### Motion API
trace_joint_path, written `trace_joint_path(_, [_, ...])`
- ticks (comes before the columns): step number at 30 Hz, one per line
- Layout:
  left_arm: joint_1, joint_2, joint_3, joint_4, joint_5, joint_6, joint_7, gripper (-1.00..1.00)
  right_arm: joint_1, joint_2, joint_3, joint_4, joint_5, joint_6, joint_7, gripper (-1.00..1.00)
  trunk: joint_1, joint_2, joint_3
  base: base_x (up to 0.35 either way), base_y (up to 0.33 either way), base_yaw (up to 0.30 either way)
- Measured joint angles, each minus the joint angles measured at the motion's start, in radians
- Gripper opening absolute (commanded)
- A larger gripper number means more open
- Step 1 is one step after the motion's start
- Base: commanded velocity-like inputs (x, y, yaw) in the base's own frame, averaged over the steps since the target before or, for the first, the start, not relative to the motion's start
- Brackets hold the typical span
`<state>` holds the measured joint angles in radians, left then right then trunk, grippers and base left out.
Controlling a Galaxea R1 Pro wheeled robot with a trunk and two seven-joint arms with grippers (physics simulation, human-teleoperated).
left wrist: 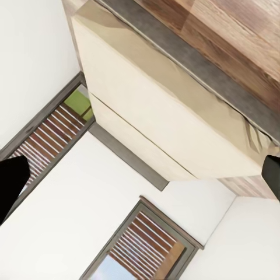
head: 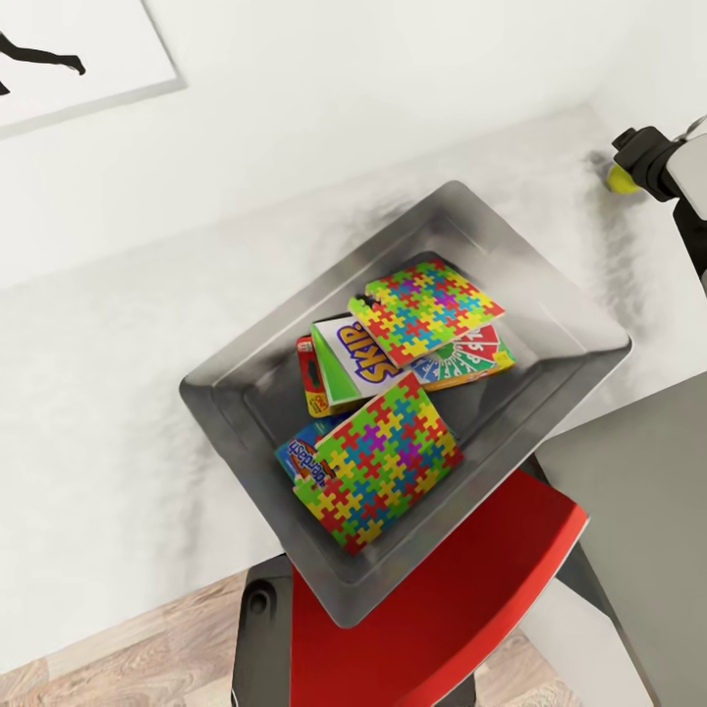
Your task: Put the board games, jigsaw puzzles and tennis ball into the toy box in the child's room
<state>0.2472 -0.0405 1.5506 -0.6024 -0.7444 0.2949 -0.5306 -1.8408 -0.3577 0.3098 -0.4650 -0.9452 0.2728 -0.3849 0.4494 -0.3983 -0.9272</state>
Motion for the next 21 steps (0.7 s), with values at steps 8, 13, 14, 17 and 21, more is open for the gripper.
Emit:
trace_joint_path(8, [0.0,0.0,0.0,0.0,0.0,0.0,0.0,1.0,-0.001,-0.001,0.0,-0.001,0.0,0.0,-0.001,1.0,0.0,0.0,-0.011,0.0,0.0,0.0])
trace_joint_path(13, [-0.001,0.0,0.0,0.0,0.0,0.0,0.0,1.0,-0.001,-0.002,0.0,-0.001,0.001,0.0,-0.001,1.0,0.0,0.0,-0.019,0.0,0.0,0.0])
trace_joint_path(14, [-0.001,0.0,0.0,0.0,0.0,0.0,0.0,1.0,-0.001,-0.002,0.0,-0.001,0.001,0.0,-0.001,1.0,0.0,0.0,-0.02,0.0,0.0,0.0])
trace_joint_path(17, [-0.001,0.0,0.0,0.0,0.0,0.0,0.0,1.0,-0.001,-0.003,0.0,-0.001,0.001,0.0,-0.001,1.0,0.0,0.0,-0.024,0.0,0.0,0.0])
trace_joint_path(21, [-0.001,0.0,0.0,0.0,0.0,0.0,-0.001,1.0,-0.001,-0.005,0.0,-0.003,0.001,-0.002,-0.001,1.0,0.0,0.0,-0.027,0.0,0.0,0.0])
